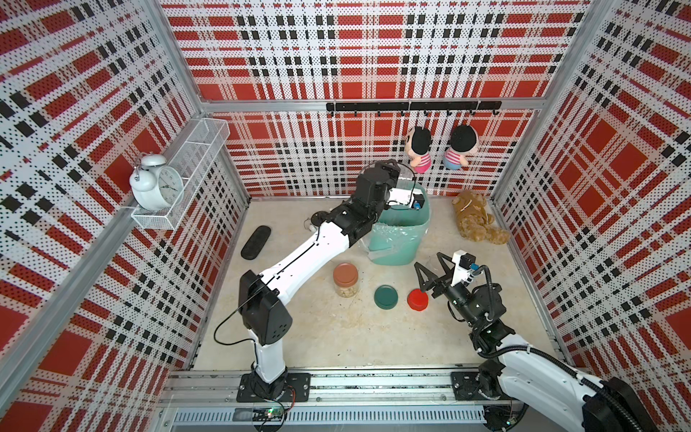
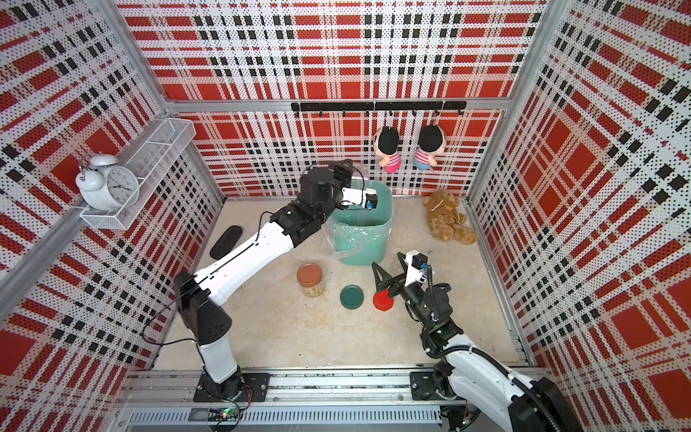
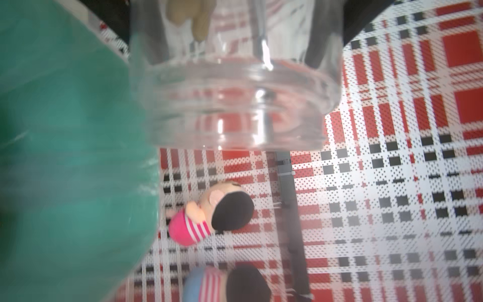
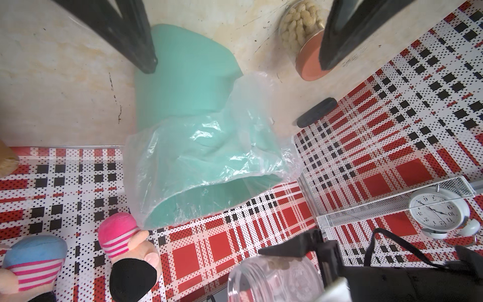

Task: Empty moldy peanuts from jars
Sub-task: Pour the moldy peanuts from the jar into the trash bin.

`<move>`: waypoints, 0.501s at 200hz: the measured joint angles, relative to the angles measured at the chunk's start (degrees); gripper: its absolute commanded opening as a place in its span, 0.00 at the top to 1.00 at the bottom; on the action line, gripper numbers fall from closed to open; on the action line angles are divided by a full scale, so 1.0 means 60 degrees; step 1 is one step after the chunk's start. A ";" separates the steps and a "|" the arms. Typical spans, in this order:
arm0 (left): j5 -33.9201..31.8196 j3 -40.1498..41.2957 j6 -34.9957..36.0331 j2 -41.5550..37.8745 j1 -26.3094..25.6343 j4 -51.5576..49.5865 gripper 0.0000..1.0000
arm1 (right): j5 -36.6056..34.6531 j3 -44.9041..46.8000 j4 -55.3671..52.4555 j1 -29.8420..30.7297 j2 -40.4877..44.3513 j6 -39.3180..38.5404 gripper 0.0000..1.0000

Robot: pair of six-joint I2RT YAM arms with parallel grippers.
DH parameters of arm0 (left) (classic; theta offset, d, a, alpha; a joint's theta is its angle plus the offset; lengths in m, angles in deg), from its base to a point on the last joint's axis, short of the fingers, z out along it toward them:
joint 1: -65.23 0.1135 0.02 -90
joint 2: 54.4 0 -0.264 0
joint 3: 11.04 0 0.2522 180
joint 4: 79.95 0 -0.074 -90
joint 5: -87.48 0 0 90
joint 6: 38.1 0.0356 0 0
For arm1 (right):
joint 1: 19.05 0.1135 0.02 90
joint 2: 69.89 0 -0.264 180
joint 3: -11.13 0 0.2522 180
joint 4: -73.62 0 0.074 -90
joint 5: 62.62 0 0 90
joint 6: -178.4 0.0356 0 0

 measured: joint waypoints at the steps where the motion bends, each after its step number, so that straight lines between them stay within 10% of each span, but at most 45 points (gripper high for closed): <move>1: -0.0033 0.0000 0.0084 0.0018 -0.0004 0.0004 1.00 | 0.0000 0.0000 0.0004 0.0000 0.0000 0.0004 0.00; 100: -0.1268 0.0280 0.3213 0.1126 0.0168 0.0153 1.00 | -0.0157 0.0197 0.0146 0.0000 0.0426 0.0047 0.00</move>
